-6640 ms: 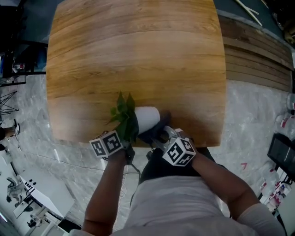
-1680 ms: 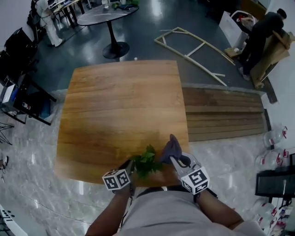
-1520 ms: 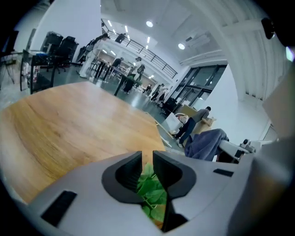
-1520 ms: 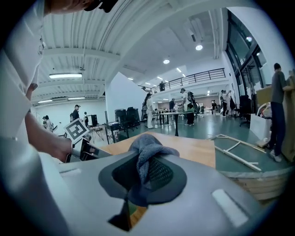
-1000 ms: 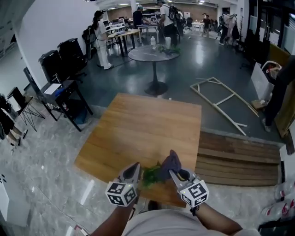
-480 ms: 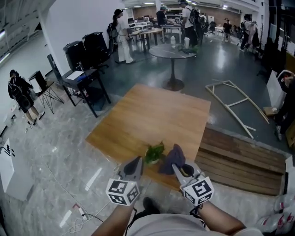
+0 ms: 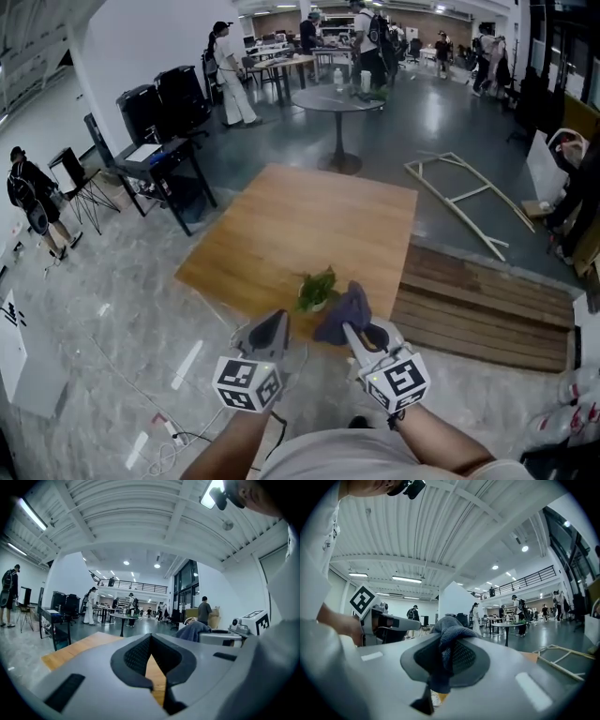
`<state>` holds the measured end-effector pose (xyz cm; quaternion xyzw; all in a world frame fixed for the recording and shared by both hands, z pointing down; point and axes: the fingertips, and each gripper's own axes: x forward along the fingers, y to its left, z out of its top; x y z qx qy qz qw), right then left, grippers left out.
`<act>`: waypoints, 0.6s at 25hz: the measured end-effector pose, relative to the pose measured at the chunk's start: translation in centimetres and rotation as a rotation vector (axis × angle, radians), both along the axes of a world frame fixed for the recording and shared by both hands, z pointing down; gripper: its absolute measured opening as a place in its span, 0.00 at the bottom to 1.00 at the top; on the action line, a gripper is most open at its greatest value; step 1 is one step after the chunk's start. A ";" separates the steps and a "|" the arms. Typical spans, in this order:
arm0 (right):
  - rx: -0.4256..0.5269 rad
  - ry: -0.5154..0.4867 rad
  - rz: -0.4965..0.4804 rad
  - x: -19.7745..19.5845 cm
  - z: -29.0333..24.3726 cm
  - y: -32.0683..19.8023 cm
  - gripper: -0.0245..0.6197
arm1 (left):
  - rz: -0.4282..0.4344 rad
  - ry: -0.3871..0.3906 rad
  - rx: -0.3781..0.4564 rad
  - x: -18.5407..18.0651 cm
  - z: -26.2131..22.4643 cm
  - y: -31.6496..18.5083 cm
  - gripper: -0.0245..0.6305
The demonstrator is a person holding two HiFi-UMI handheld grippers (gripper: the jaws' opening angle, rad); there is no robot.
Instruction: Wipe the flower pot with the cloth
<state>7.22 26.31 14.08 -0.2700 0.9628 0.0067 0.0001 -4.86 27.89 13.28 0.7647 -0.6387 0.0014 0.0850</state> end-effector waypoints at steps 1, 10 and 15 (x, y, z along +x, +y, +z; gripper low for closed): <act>0.000 -0.003 0.012 -0.3 -0.1 0.8 0.09 | 0.011 -0.001 0.001 -0.3 -0.2 0.7 0.05; 0.001 -0.017 0.101 -2.6 -0.5 7.1 0.09 | 0.081 -0.013 -0.014 -2.7 0.2 6.6 0.05; 0.058 0.031 0.126 -3.7 -1.1 10.5 0.09 | 0.098 -0.026 -0.019 -3.7 0.3 9.2 0.05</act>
